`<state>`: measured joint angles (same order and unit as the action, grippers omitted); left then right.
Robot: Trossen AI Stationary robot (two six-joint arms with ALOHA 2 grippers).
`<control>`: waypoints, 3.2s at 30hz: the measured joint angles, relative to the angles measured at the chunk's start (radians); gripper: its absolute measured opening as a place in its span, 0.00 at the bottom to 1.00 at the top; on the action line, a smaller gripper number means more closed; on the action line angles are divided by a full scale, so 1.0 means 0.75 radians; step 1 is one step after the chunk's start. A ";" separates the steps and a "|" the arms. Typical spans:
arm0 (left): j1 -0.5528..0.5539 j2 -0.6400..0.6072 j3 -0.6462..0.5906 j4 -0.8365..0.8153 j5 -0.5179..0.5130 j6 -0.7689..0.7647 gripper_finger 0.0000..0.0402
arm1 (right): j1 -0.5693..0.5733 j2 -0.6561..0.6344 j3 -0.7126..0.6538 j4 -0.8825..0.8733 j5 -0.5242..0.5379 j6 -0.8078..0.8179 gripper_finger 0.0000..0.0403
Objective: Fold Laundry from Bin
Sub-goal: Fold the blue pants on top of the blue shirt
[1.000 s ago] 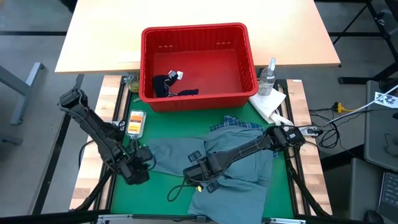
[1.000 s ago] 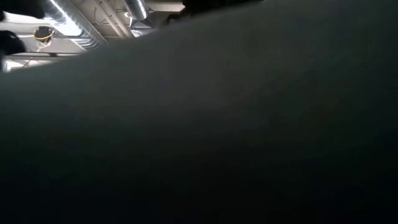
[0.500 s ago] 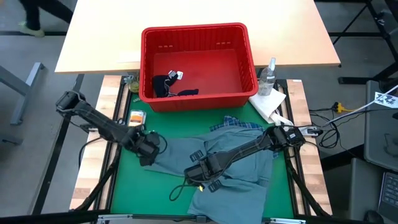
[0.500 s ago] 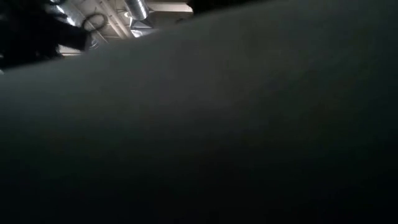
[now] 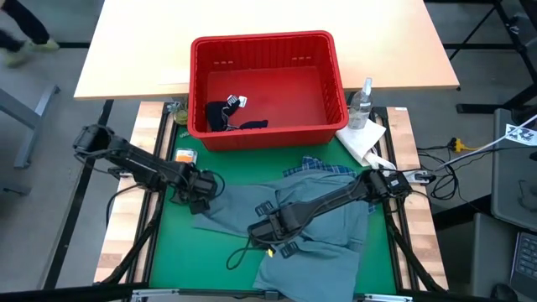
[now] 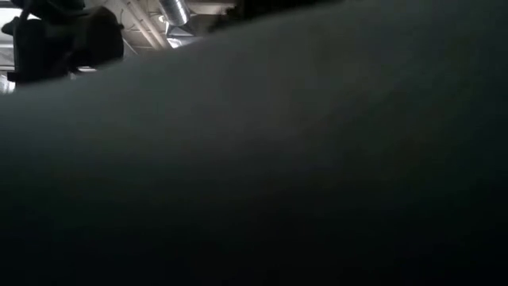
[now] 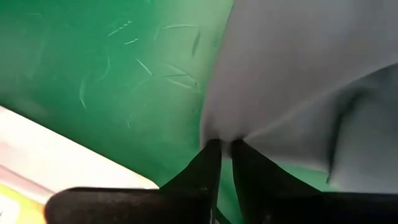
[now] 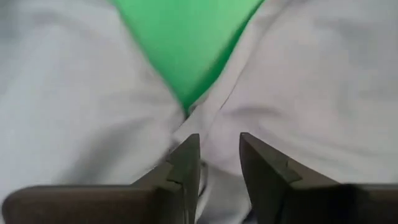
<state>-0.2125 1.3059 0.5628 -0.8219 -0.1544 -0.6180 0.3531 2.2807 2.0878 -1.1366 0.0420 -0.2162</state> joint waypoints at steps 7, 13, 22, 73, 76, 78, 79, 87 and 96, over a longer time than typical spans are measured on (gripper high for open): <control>0.053 -0.003 -0.028 0.023 0.000 0.040 0.04 | 0.000 -0.006 0.123 0.157 0.223 -0.081 0.27; 0.077 -0.001 -0.030 0.032 -0.005 0.036 0.02 | -0.024 0.067 0.122 0.633 0.280 -0.184 0.27; 0.077 0.000 -0.031 0.037 0.011 0.034 0.01 | -0.073 0.266 0.121 1.201 0.373 -0.160 0.27; 0.064 0.003 0.368 -0.569 -0.123 0.035 0.00 | -0.105 0.479 0.355 0.916 0.194 0.140 0.27; 0.046 0.002 0.373 -0.578 -0.123 0.035 0.00 | -0.106 0.442 0.356 0.843 0.220 0.138 0.27; 0.037 0.002 0.373 -0.577 -0.124 0.036 0.01 | -0.106 0.420 0.356 0.792 0.233 0.132 0.27; 0.035 0.002 0.373 -0.578 -0.123 0.035 0.01 | -0.104 0.403 0.356 0.768 0.242 0.126 0.27; 0.038 0.002 0.373 -0.579 -0.121 0.028 0.17 | -0.104 0.296 0.357 0.580 0.326 0.067 0.27; -0.015 0.002 0.373 -0.494 0.189 0.000 0.18 | -0.123 0.216 0.358 0.145 0.606 0.067 0.27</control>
<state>-0.2234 1.3071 0.8425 -1.1924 -0.0127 -0.6178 0.2610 2.4429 2.3562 -1.0282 0.4967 -0.1657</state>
